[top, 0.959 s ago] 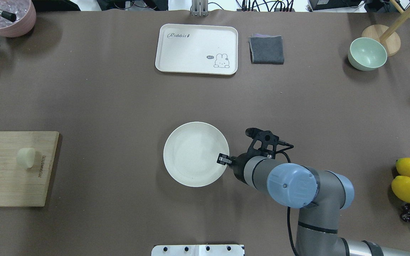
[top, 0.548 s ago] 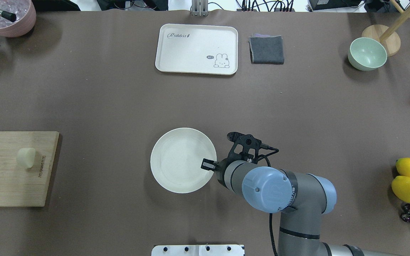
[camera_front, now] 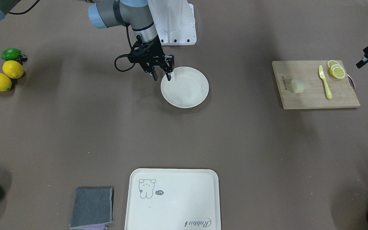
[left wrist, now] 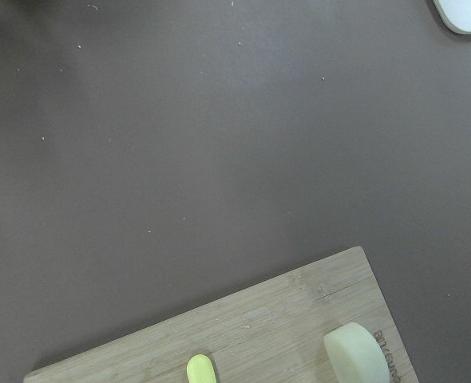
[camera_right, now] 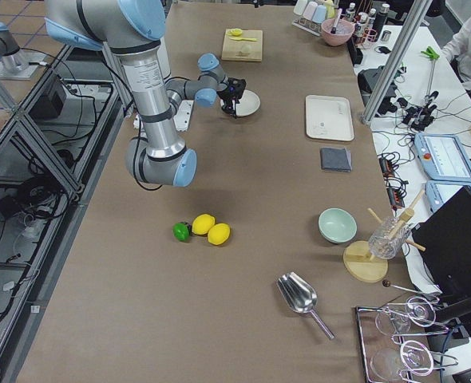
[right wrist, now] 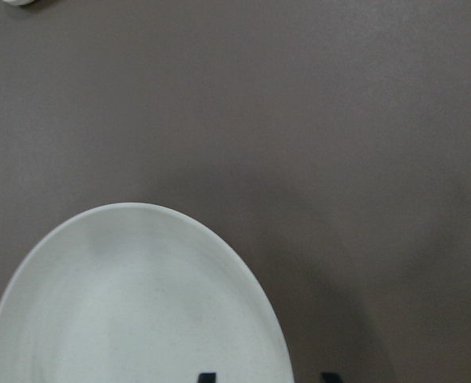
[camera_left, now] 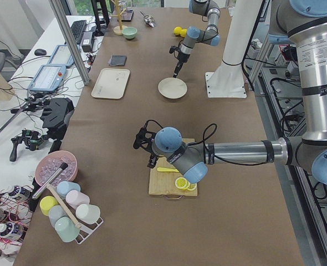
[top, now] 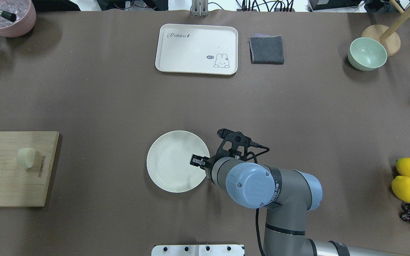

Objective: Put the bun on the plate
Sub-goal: 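Slide the white plate with the right gripper toward the table centre, then release the plate and withdraw the right gripper while the left gripper reaches the bun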

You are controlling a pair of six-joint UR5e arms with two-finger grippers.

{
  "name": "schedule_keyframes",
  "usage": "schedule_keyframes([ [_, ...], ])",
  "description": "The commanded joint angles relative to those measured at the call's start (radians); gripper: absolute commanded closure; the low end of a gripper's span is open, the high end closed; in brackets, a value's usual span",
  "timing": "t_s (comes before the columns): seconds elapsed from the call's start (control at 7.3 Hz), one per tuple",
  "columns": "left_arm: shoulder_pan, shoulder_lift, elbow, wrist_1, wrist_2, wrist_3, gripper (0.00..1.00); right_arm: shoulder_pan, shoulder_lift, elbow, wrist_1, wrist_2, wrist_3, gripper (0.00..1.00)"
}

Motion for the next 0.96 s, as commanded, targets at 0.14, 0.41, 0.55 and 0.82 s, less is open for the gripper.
schedule_keyframes([
  [0.14, 0.079, 0.011, -0.034, 0.002, 0.109, -0.134, 0.01, 0.116, -0.019, 0.203, -0.264, 0.150, -0.106, 0.00],
  [0.41, 0.203, 0.028, -0.074, 0.002, 0.246, -0.270, 0.01, 0.289, -0.097, 0.253, -0.266, 0.331, -0.259, 0.00],
  [0.55, 0.266, 0.028, -0.091, 0.002, 0.291, -0.351, 0.01, 0.354, -0.175, 0.308, -0.265, 0.399, -0.343, 0.00],
  [0.82, 0.432, 0.019, -0.135, 0.002, 0.412, -0.514, 0.02, 0.498, -0.286, 0.356, -0.265, 0.529, -0.498, 0.00],
])
